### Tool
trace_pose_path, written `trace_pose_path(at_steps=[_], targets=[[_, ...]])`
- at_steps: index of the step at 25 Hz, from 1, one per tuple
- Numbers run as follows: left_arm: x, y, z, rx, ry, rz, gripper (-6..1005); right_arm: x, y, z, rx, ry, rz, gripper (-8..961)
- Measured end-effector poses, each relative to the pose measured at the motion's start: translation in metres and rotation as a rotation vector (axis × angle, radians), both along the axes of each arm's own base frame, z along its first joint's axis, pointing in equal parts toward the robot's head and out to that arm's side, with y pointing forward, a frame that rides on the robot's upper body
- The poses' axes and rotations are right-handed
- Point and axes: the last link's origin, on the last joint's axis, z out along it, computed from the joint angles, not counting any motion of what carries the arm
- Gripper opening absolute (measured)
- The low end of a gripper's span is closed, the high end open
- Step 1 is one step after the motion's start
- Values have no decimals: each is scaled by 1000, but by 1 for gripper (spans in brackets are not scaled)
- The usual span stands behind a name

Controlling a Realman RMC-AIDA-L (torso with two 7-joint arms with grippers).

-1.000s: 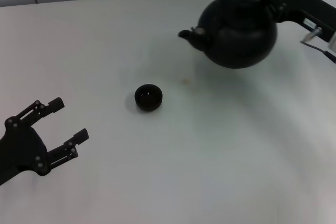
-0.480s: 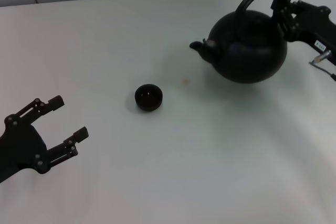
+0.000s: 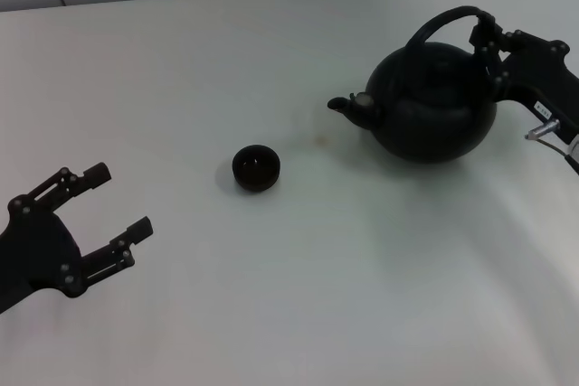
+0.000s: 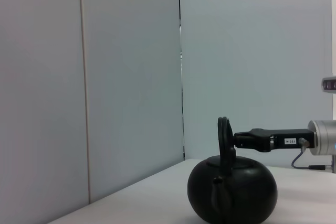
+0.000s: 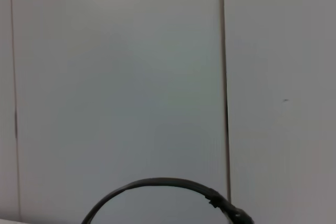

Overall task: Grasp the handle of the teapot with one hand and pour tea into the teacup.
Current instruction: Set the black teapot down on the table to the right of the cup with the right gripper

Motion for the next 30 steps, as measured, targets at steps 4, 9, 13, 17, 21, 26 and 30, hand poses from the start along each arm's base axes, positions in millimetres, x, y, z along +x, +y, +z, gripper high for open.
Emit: trace_pose_path(at_steps=[4, 9, 13, 17, 21, 26, 30], targets=[[0, 0, 0, 2, -1, 1, 806, 0, 0, -1, 9, -14, 3, 87], [0, 0, 0, 3, -3, 4, 806, 0, 2, -2, 6, -21, -7, 88], [0, 0, 0, 4, -3, 7, 805, 2, 3, -5, -6, -32, -27, 88], [0, 0, -1, 4, -4, 9, 805, 2, 3, -6, -15, -36, -26, 89], [0, 0, -1, 3, -6, 12, 805, 3, 4, -6, -13, -35, -34, 117], [0, 1, -2, 1, -7, 13, 806, 6, 2, -5, -8, -33, -47, 256], [0, 1, -2, 2, -6, 12, 806, 7, -1, -5, -3, -25, -43, 340]])
